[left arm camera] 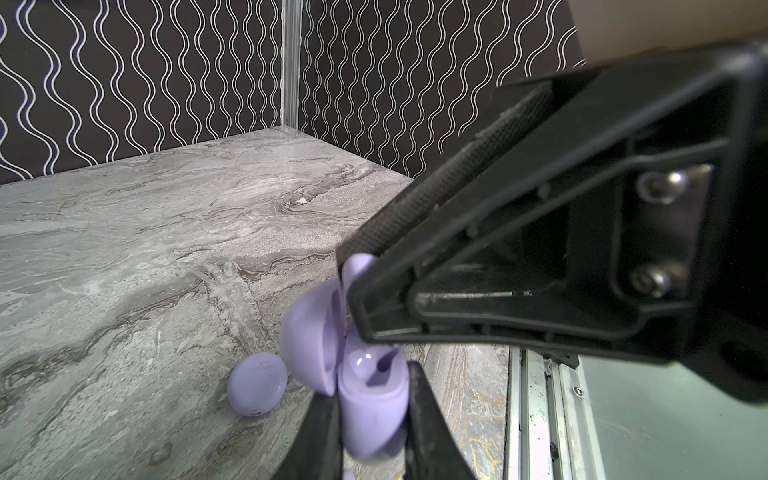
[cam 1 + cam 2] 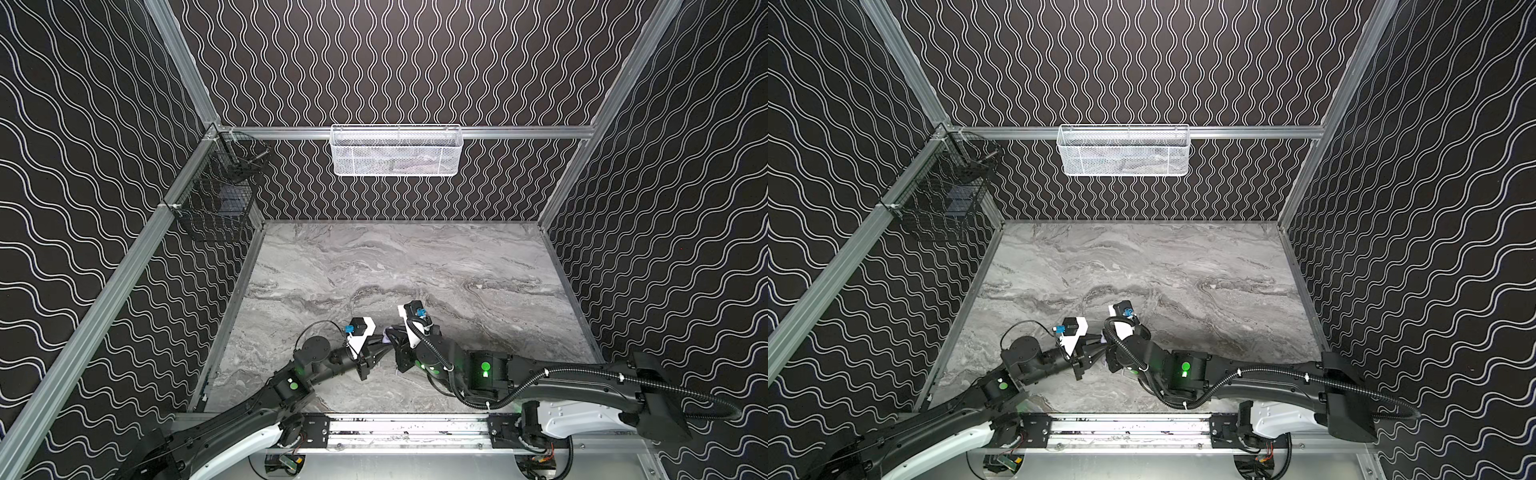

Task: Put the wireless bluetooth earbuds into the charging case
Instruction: 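Lower the earbud into the empty slot of the open case with the right gripper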

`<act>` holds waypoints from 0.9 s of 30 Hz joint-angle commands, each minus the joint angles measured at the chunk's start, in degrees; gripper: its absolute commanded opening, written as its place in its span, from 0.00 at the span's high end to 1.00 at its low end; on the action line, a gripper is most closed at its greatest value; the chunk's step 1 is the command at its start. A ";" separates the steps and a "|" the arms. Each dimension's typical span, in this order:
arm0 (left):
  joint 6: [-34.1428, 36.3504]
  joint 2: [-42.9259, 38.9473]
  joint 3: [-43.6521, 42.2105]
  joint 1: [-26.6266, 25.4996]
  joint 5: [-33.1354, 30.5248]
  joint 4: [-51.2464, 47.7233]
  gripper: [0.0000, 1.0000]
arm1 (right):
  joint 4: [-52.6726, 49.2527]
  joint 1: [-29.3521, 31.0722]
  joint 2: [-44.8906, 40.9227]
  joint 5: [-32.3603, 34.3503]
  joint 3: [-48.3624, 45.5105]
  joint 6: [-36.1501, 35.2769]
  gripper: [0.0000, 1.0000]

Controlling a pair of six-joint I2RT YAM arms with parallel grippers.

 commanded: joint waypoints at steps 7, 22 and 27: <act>-0.12 0.11 0.12 0.05 0.26 2.22 1.00 | 1.93 0.00 0.58 0.42 0.20 0.02 0.84; -0.01 -0.29 0.13 0.05 0.00 1.92 1.00 | 2.28 -0.04 1.21 -0.11 0.55 -0.24 0.84; 0.04 -0.41 0.13 0.05 0.00 1.90 1.00 | 2.54 -0.02 1.24 -0.10 0.64 -0.35 0.84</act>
